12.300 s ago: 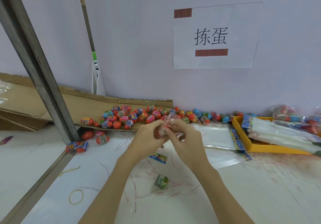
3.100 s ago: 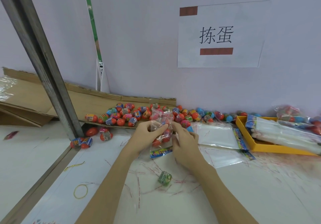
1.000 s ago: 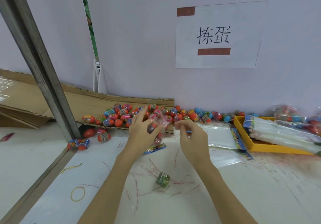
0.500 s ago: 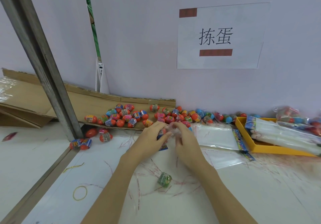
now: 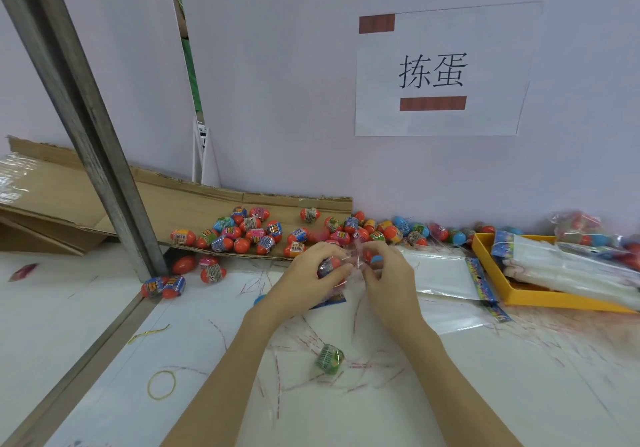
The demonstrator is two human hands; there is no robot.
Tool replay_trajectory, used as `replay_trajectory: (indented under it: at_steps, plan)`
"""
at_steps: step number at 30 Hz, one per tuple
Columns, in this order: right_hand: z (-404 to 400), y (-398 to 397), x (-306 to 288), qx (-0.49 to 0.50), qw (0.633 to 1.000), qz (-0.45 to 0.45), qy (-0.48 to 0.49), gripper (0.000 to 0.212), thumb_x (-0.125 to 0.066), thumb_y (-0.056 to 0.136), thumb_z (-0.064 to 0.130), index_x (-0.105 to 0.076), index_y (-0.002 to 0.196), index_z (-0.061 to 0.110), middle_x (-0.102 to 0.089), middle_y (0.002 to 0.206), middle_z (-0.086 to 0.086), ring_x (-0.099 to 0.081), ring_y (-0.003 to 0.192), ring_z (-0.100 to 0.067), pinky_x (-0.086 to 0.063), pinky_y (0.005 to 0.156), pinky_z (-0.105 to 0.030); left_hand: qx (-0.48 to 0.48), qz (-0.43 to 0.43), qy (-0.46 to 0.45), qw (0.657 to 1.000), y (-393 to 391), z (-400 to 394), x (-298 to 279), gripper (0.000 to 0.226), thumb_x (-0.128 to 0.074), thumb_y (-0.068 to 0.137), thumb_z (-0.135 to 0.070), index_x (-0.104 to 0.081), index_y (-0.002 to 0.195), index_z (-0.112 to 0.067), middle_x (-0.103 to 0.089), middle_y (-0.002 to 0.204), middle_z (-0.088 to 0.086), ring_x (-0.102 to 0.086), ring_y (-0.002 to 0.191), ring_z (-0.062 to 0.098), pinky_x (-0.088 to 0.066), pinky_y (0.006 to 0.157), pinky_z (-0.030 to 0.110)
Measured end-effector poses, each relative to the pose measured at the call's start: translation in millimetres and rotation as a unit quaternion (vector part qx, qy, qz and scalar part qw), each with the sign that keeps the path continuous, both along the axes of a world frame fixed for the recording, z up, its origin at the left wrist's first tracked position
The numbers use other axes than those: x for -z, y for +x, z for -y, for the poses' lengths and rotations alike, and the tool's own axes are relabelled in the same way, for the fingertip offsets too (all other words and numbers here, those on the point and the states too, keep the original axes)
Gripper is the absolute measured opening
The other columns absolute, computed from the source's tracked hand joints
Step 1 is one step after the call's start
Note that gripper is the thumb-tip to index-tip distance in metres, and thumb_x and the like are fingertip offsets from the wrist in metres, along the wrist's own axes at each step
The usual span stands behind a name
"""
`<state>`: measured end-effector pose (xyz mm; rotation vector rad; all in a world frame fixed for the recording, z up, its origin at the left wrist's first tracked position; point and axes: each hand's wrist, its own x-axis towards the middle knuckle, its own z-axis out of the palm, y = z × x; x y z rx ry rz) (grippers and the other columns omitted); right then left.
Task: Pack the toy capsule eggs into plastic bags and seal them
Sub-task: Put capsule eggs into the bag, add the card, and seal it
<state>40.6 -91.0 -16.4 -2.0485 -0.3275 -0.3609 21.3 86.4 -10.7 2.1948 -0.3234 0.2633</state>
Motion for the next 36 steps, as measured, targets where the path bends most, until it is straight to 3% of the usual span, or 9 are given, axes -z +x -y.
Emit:
replay_trajectory:
  at_steps: [3, 7, 11, 14, 18, 22, 26, 32, 36]
  plan:
    - [3.1, 0.7, -3.2, 0.031, 0.998, 0.014, 0.061, 0.019, -0.075, 0.095, 0.017, -0.068, 0.112, 0.022, -0.064, 0.112, -0.001, -0.063, 0.089, -0.006, -0.049, 0.074, -0.009, -0.025, -0.004, -0.035, 0.999, -0.5, -0.8, -5.1, 0.015, -0.066, 0.101, -0.04, -0.073, 0.113, -0.033, -0.07, 0.114, -0.022, -0.06, 0.109, -0.01, -0.046, 0.087, 0.006]
    - [3.6, -5.9, -11.8, 0.072, 0.981, 0.045, 0.176, 0.013, -0.074, 0.095, 0.024, -0.065, 0.104, 0.028, -0.066, 0.107, -0.002, -0.067, 0.085, -0.008, -0.052, 0.073, -0.011, -0.062, -0.011, -0.118, 0.991, 0.0, -4.4, -9.4, 0.012, -0.072, 0.096, -0.04, -0.075, 0.105, -0.032, -0.076, 0.097, -0.019, -0.071, 0.087, 0.001, -0.055, 0.08, 0.022]
    - [3.3, -15.3, -24.6, 0.041, 0.965, 0.093, 0.242, 0.018, -0.072, 0.097, 0.022, -0.065, 0.113, 0.028, -0.07, 0.108, 0.005, -0.068, 0.092, -0.009, -0.056, 0.08, -0.018, -0.087, -0.026, -0.094, 0.991, -0.4, -3.1, -8.2, 0.015, -0.076, 0.091, -0.048, -0.074, 0.101, -0.038, -0.073, 0.099, -0.016, -0.067, 0.094, 0.006, -0.058, 0.081, 0.03]
    - [0.5, -17.6, -26.5, 0.0, 0.974, 0.144, 0.177, 0.023, -0.071, 0.097, 0.013, -0.069, 0.119, 0.02, -0.068, 0.113, 0.007, -0.068, 0.1, -0.009, -0.054, 0.084, -0.017, -0.056, -0.013, -0.091, 0.994, -2.9, -0.4, -9.4, 0.021, -0.08, 0.088, -0.049, -0.073, 0.105, -0.038, -0.073, 0.101, -0.023, -0.066, 0.095, -0.004, -0.056, 0.081, 0.02]
    - [-4.8, -18.2, -21.1, -0.029, 0.983, 0.171, 0.058, 0.025, -0.068, 0.097, 0.002, -0.071, 0.117, 0.017, -0.062, 0.115, 0.003, -0.063, 0.098, -0.008, -0.053, 0.084, -0.016, -0.03, 0.011, -0.078, 0.996, -4.9, 3.7, -11.5, 0.029, -0.081, 0.09, -0.039, -0.071, 0.117, -0.034, -0.074, 0.107, -0.019, -0.067, 0.104, -0.001, -0.054, 0.092, 0.02]
    - [-1.4, -17.6, -20.5, -0.046, 0.985, 0.165, 0.031, 0.028, -0.066, 0.098, 0.003, -0.069, 0.117, 0.023, -0.062, 0.114, 0.007, -0.06, 0.104, -0.004, -0.05, 0.088, -0.014, -0.041, 0.025, -0.085, 0.995, -8.3, 5.4, -15.8, 0.032, -0.081, 0.09, -0.033, -0.072, 0.122, -0.032, -0.074, 0.109, -0.022, -0.066, 0.106, -0.004, -0.055, 0.095, 0.021]
    - [-0.5, -18.2, -20.8, -0.052, 0.987, 0.152, -0.003, 0.026, -0.062, 0.101, 0.005, -0.072, 0.119, 0.022, -0.064, 0.113, 0.008, -0.061, 0.105, -0.014, -0.05, 0.092, -0.025, -0.021, 0.021, -0.128, 0.991, -10.5, 4.1, -21.1, 0.039, -0.083, 0.089, -0.031, -0.074, 0.126, -0.029, -0.077, 0.109, -0.018, -0.071, 0.106, 0.001, -0.057, 0.092, 0.019]
    - [-0.9, -23.0, -25.2, -0.048, 0.986, 0.162, -0.004, 0.023, -0.06, 0.104, 0.014, -0.066, 0.118, 0.031, -0.06, 0.107, 0.029, -0.056, 0.105, 0.002, -0.042, 0.092, -0.011, -0.012, -0.009, -0.185, 0.983, -13.4, 3.3, -26.7, 0.026, -0.08, 0.092, -0.029, -0.076, 0.118, -0.032, -0.077, 0.108, -0.017, -0.074, 0.1, 0.004, -0.058, 0.085, 0.019]
    - [0.2, -20.4, -21.8, -0.044, 0.982, 0.183, -0.027, 0.015, -0.062, 0.103, 0.016, -0.07, 0.114, 0.02, -0.063, 0.111, 0.014, -0.056, 0.109, -0.008, -0.046, 0.097, -0.025, 0.016, -0.025, -0.222, 0.975, -16.6, 3.0, -31.2, 0.023, -0.079, 0.093, -0.028, -0.078, 0.115, -0.031, -0.078, 0.113, -0.013, -0.074, 0.104, 0.007, -0.057, 0.085, 0.017]
